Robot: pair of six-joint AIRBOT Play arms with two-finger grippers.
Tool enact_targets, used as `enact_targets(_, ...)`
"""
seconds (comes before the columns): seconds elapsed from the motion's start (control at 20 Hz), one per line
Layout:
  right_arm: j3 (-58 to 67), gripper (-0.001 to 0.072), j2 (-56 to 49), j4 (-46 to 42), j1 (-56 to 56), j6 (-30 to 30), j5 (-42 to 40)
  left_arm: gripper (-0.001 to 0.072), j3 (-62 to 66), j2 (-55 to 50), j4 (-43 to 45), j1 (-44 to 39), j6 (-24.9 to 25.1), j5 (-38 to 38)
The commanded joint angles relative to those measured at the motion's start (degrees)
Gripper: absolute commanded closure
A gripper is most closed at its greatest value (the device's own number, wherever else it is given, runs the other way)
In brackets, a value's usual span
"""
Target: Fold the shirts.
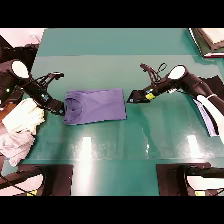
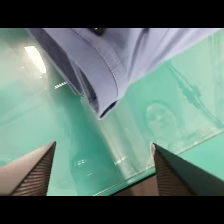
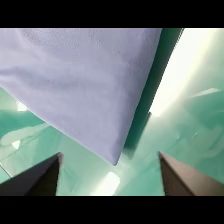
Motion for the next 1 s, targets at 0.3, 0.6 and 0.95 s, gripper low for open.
enact_targets(0.3,-6.9,0.0016,-3.5,8.0,-0.7,2.6,-14.4,0.0673,0.1,0.1,-13.0,0.0,-1.1,11.0)
enact_targets(0.6,0.7,0.002,-15.8,19.0,5.6,-1.4,-13.0,0.0673,0.1,0.1,-16.7,0.0,-1.1,14.9)
enact_targets(0.95,9.5,0.0671,-21.2,21.1,14.7,-5.5,-13.7,0.0673,0.1,0.1,-16.7,0.0,-0.7,14.8)
